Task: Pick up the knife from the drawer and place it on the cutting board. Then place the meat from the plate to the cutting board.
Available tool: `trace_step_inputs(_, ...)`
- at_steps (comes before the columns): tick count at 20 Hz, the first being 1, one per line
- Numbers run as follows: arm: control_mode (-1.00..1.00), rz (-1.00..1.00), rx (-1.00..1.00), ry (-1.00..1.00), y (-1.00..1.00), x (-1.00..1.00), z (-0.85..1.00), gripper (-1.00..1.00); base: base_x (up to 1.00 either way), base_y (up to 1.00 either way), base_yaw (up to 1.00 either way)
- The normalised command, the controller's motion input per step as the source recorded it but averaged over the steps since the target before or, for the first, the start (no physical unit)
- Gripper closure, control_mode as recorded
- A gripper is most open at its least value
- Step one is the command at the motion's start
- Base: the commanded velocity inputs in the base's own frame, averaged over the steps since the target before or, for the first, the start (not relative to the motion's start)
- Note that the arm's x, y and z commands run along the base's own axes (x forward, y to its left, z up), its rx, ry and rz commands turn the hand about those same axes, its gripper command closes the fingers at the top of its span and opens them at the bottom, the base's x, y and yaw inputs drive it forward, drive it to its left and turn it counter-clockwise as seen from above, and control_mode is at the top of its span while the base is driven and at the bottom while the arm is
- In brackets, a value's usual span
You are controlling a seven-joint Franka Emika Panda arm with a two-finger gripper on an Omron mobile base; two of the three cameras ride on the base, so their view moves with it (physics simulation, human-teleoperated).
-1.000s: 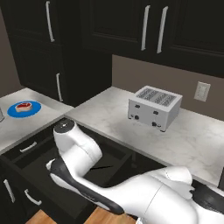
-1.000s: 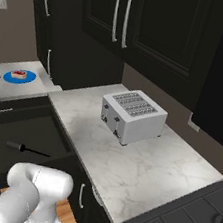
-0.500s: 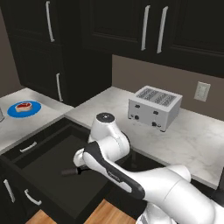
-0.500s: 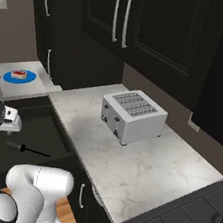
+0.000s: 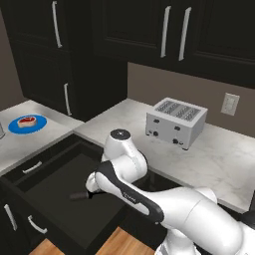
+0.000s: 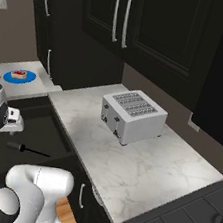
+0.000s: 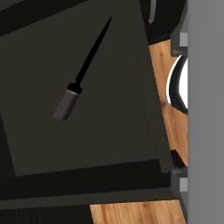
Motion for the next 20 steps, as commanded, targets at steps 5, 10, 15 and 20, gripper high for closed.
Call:
trace_step_inputs(5, -1.00, 0.33, -0.12, 0.02, 0.00, 0.02, -0.12, -1.00, 0.00, 0.00, 0.00)
trace_step_inputs(10, -1.00, 0.33, -0.13, 0.01, 0.00, 0.03, -0.19, -1.00, 0.00, 0.00, 0.00)
trace_step_inputs(15, -1.00, 0.16, -0.05, -0.05, 0.00, 0.00, -0.17, -1.00, 0.00, 0.00, 0.00)
trace_step_inputs(20, -1.00, 0.03, 0.00, -0.02, 0.00, 0.05, -0.19, -1.00, 0.00, 0.00, 0.00)
